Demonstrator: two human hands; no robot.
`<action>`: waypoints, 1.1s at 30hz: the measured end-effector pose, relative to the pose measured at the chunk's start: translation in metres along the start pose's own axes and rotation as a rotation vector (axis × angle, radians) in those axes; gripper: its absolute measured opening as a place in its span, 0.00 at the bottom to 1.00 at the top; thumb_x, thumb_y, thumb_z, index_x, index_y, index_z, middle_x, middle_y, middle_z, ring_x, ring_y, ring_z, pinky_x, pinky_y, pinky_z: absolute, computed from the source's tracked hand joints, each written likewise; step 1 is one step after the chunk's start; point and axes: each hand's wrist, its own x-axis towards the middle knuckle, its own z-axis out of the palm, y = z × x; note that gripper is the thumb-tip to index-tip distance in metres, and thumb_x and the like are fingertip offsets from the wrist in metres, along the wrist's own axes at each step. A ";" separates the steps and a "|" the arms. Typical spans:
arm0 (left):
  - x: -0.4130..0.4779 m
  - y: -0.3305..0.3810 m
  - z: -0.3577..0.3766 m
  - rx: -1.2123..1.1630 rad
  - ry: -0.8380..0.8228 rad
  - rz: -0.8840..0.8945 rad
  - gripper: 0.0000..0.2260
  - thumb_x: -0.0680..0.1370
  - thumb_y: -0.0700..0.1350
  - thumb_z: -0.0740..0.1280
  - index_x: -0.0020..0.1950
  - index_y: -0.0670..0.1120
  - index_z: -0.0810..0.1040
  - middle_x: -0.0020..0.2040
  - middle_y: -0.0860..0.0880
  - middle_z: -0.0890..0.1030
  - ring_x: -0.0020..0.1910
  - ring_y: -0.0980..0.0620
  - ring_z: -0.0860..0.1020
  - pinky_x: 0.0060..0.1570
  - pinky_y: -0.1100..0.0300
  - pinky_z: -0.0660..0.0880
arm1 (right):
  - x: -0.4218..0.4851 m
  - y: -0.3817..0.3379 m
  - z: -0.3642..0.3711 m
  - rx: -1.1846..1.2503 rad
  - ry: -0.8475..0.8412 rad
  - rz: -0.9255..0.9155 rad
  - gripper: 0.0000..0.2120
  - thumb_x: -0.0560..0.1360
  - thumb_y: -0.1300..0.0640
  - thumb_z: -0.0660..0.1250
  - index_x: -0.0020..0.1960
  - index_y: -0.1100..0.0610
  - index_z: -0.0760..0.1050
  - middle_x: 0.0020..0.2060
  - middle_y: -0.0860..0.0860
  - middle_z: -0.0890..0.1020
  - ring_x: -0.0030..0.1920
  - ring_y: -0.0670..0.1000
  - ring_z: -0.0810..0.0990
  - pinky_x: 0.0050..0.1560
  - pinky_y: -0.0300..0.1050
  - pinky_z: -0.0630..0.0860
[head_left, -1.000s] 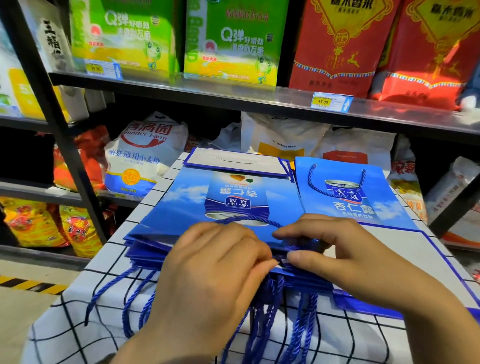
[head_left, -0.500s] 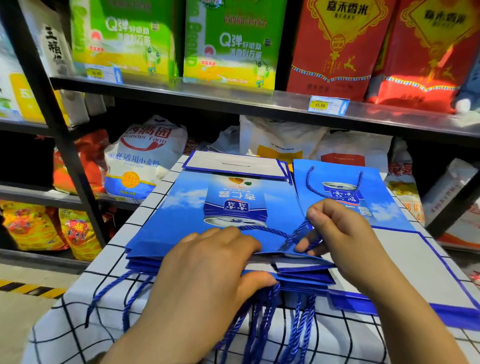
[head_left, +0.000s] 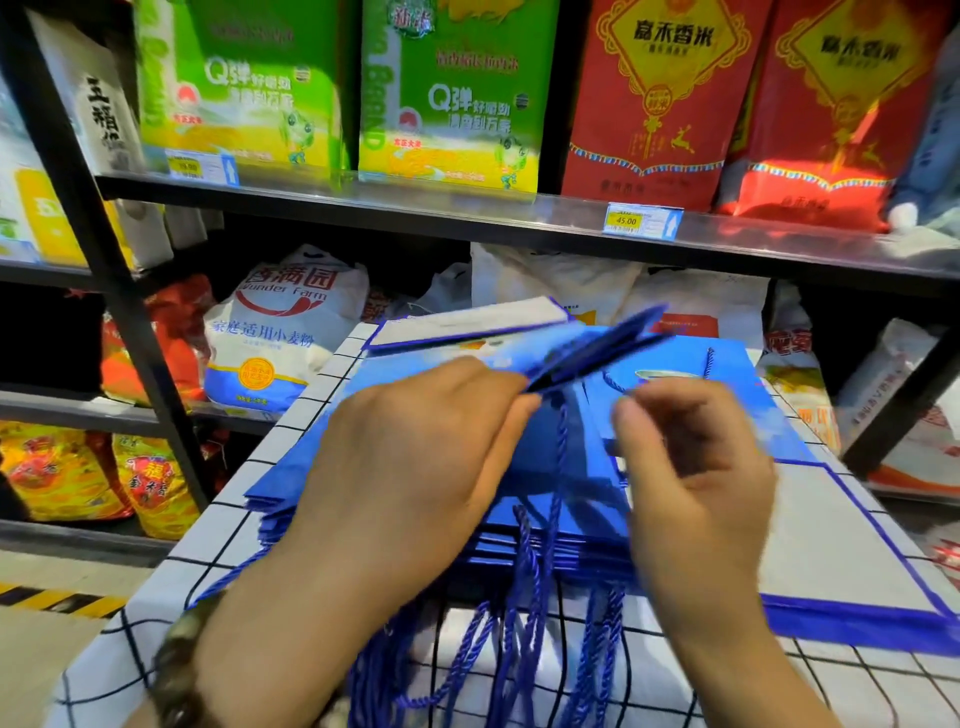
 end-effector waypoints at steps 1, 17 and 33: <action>0.004 0.004 -0.002 -0.006 0.075 -0.006 0.14 0.78 0.48 0.56 0.45 0.44 0.80 0.37 0.48 0.81 0.35 0.43 0.80 0.29 0.52 0.75 | -0.001 -0.002 0.010 0.027 -0.106 0.044 0.05 0.68 0.53 0.64 0.43 0.44 0.75 0.40 0.40 0.80 0.40 0.40 0.78 0.40 0.34 0.74; 0.003 0.028 0.016 -1.420 0.586 -0.988 0.15 0.76 0.28 0.56 0.45 0.47 0.75 0.39 0.52 0.83 0.37 0.58 0.81 0.36 0.63 0.78 | 0.038 -0.006 0.033 -0.331 -0.762 -0.031 0.31 0.69 0.44 0.61 0.71 0.48 0.63 0.73 0.43 0.60 0.71 0.36 0.55 0.71 0.33 0.52; -0.034 0.013 0.007 -1.460 0.145 -1.244 0.11 0.69 0.49 0.62 0.43 0.43 0.77 0.34 0.46 0.83 0.33 0.49 0.83 0.22 0.56 0.76 | 0.032 0.021 0.035 -0.356 -1.013 0.092 0.15 0.79 0.54 0.58 0.65 0.50 0.72 0.66 0.47 0.72 0.67 0.40 0.64 0.67 0.33 0.57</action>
